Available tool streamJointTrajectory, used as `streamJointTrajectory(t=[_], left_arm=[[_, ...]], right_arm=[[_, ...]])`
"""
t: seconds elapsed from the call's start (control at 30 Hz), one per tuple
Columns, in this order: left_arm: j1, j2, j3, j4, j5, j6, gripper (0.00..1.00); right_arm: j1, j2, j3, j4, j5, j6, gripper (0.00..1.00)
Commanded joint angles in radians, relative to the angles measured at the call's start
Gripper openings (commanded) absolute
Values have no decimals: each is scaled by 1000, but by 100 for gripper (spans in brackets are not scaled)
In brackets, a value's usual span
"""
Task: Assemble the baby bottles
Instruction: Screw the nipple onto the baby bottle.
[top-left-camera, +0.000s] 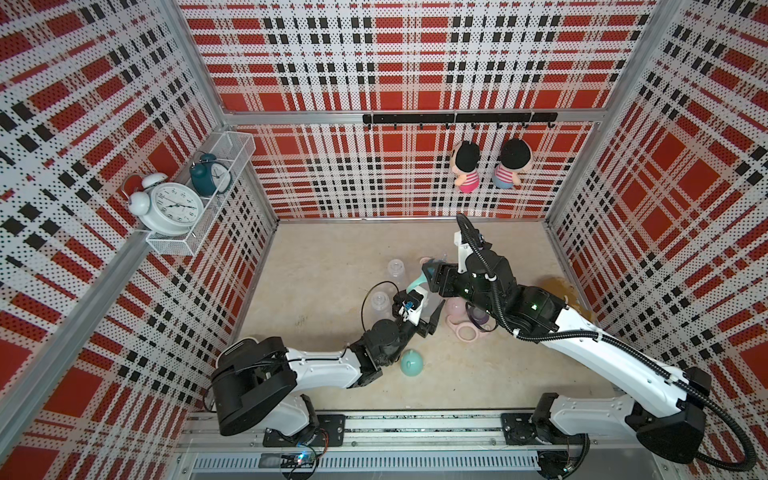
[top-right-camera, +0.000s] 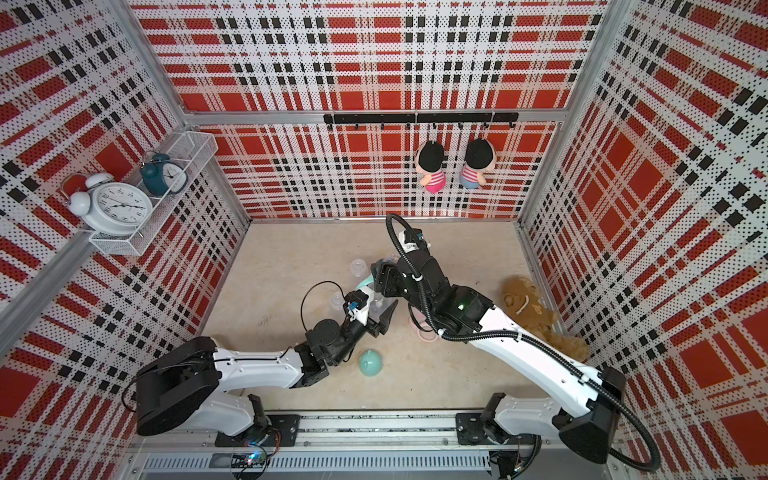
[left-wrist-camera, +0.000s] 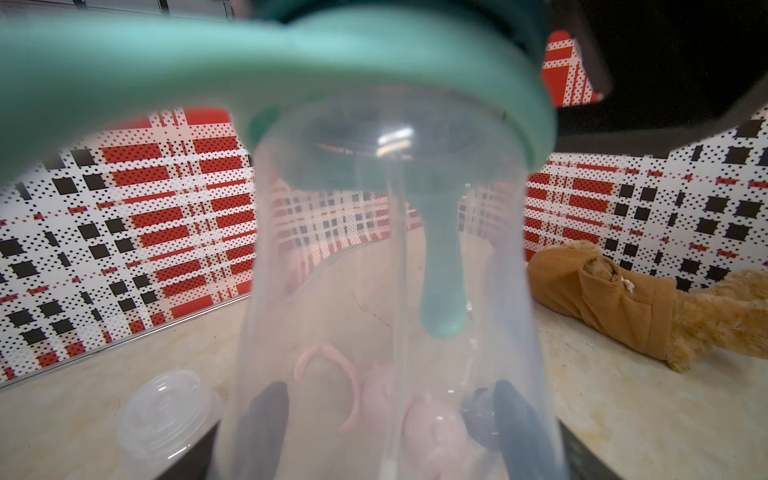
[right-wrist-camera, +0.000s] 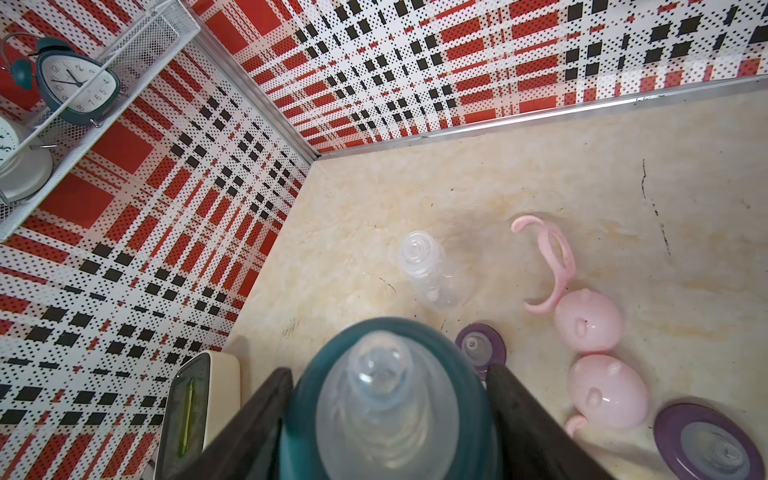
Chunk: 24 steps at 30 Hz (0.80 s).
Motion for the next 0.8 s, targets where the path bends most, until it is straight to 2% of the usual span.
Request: streamJointTrajectory(t=[0.0, 0.13, 0.3, 0.43, 0.53, 0.63, 0.77], left_arm=[[16, -20, 34, 83, 23, -1, 0], [65, -41, 12, 78, 171, -30, 0], [136, -70, -16, 79, 362, -74, 0], [178, -95, -39, 86, 520, -83, 0], [203, -109, -60, 104, 636, -89, 0], [253, -105, -76, 149, 783, -147, 0], [283, -106, -89, 194, 886, -207, 0]], right_arm=[[15, 13, 43, -45, -50, -9, 69], [15, 5, 82, -69, -117, -68, 82], [-5, -7, 143, -122, -191, -156, 92], [-49, -22, 159, -144, -314, -238, 94], [-55, -52, 151, -148, -346, -318, 95], [-64, -87, 134, -142, -391, -404, 94], [-80, -114, 128, -160, -414, -489, 92]])
